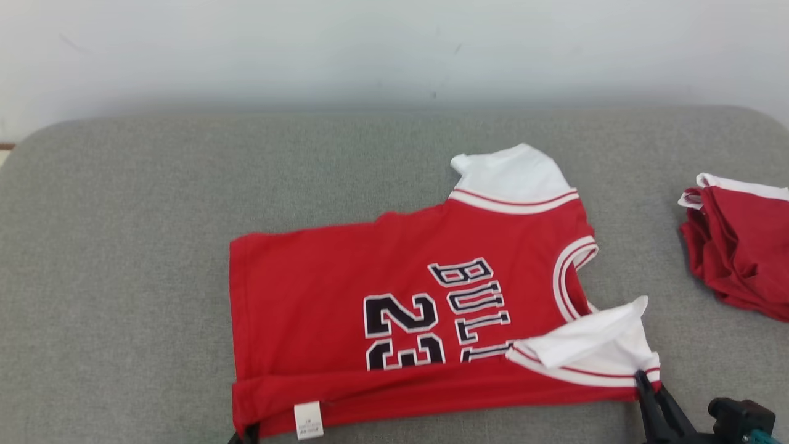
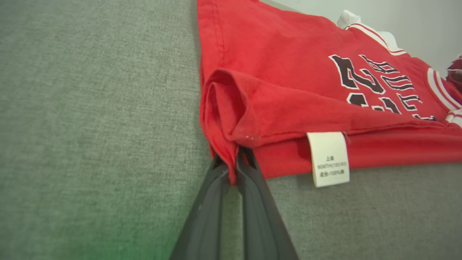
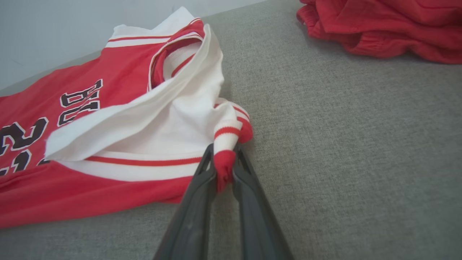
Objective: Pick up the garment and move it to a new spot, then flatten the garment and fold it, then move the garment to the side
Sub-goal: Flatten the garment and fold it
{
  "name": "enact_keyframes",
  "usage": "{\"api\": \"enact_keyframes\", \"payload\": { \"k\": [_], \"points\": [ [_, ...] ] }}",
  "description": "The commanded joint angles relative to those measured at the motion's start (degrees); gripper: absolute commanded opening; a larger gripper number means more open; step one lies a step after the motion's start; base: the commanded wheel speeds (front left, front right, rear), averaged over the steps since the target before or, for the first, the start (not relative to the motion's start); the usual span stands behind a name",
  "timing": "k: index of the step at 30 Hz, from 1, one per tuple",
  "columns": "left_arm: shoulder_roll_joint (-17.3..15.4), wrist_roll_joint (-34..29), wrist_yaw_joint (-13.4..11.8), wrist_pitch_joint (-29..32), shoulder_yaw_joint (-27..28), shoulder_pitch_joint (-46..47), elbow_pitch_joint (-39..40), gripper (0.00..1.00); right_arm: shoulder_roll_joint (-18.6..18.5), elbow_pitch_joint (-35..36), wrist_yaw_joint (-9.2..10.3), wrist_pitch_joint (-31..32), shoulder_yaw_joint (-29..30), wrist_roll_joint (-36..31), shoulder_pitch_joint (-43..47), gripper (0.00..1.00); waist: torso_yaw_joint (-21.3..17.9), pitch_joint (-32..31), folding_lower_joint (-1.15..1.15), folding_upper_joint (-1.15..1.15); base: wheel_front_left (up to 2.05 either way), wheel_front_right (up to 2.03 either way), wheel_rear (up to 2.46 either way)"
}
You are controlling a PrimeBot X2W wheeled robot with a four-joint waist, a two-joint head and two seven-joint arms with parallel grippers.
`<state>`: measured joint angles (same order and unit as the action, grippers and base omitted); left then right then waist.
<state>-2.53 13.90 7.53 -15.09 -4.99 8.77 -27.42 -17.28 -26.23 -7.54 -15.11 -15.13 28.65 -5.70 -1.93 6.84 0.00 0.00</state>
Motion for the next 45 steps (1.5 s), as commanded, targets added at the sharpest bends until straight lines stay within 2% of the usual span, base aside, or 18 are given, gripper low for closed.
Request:
{"api": "enact_keyframes", "payload": {
  "k": [1,9,14,15,16,17,18,19,20,21,22,23,37,45],
  "points": [
    [-0.7,-0.5,-0.1,-0.1,0.7,-1.6,-0.5,0.00,-0.9,0.2,0.10,0.0,0.1,0.5,1.3,0.00,-0.3,-1.7,0.00,0.00,0.00,0.00,0.00],
    [-0.7,-1.4,-0.1,-0.1,1.2,-4.4,-1.4,0.00,-2.7,2.7,0.10,0.0,-1.7,1.8,6.4,0.00,-0.3,-4.7,0.00,0.00,0.00,0.00,0.00],
    [-0.6,-1.1,-0.1,-0.1,0.1,-3.6,-1.1,0.00,-2.2,3.1,0.10,0.0,-2.4,2.1,6.9,0.00,-0.4,-4.1,0.00,0.00,0.00,0.00,0.00],
    [-0.6,-1.0,-0.1,-0.1,-0.1,-3.3,-1.0,0.00,-1.9,2.9,0.10,0.0,-2.5,1.9,6.5,0.04,-0.5,-3.9,0.00,0.00,0.00,0.00,0.00],
    [-0.6,-1.0,-0.1,-0.1,-0.2,-3.0,-0.9,0.00,-1.6,2.8,0.10,0.0,-2.6,1.6,6.1,0.31,-0.5,-3.7,0.00,0.00,0.00,0.00,0.00],
    [-0.6,-1.0,-0.1,-0.1,-0.2,-2.8,-0.9,0.00,-1.3,2.5,0.10,0.0,-2.7,1.4,5.6,0.45,-0.6,-3.5,0.00,0.00,0.00,0.00,0.00],
    [-0.5,-1.3,-0.1,-0.1,-0.4,-2.2,-1.1,0.00,-0.8,2.1,0.10,0.0,-2.5,0.9,4.7,1.00,-0.6,-3.1,0.00,0.00,0.00,0.00,0.00],
    [-0.5,-1.5,-0.1,-0.1,-0.3,-2.0,-1.0,0.07,-0.4,2.2,0.09,0.0,-2.0,0.7,4.3,1.00,-0.7,-3.0,0.00,0.00,0.00,0.00,0.00],
    [-0.5,-1.8,-0.1,-0.1,-0.1,-1.7,-0.8,0.40,-0.2,2.3,0.09,0.0,-1.5,0.1,4.0,1.00,-0.6,-2.9,0.00,0.00,0.00,0.00,0.00],
    [-0.5,-1.8,-0.1,-0.1,0.1,-1.5,-0.4,0.52,0.1,2.7,0.09,0.0,-0.9,-0.4,3.9,1.00,-0.6,-2.8,0.00,0.00,0.00,0.00,0.00],
    [-0.5,-2.1,-0.1,-0.1,0.1,-1.4,0.1,0.91,0.4,3.0,0.09,0.0,-0.4,-0.8,3.8,1.00,-0.5,-2.6,0.00,0.00,0.00,0.00,0.00],
    [-0.4,-2.3,-0.1,-0.1,0.0,-1.4,0.3,1.00,0.5,3.4,0.09,0.0,0.0,-1.4,3.8,1.00,-0.4,-2.5,0.00,0.00,0.00,0.00,0.00],
    [-0.4,-4.6,-1.3,-0.1,-0.5,0.8,2.8,1.00,2.7,6.1,0.09,0.0,3.0,-6.3,1.5,1.00,-0.7,-1.6,0.00,0.00,0.00,0.00,0.00],
    [-0.4,-4.8,-3.6,-0.1,0.3,-0.8,5.5,1.00,3.7,6.3,0.09,0.0,2.7,-6.6,1.5,1.00,-1.7,-2.9,0.00,0.00,0.00,0.00,0.00]
  ]
}}
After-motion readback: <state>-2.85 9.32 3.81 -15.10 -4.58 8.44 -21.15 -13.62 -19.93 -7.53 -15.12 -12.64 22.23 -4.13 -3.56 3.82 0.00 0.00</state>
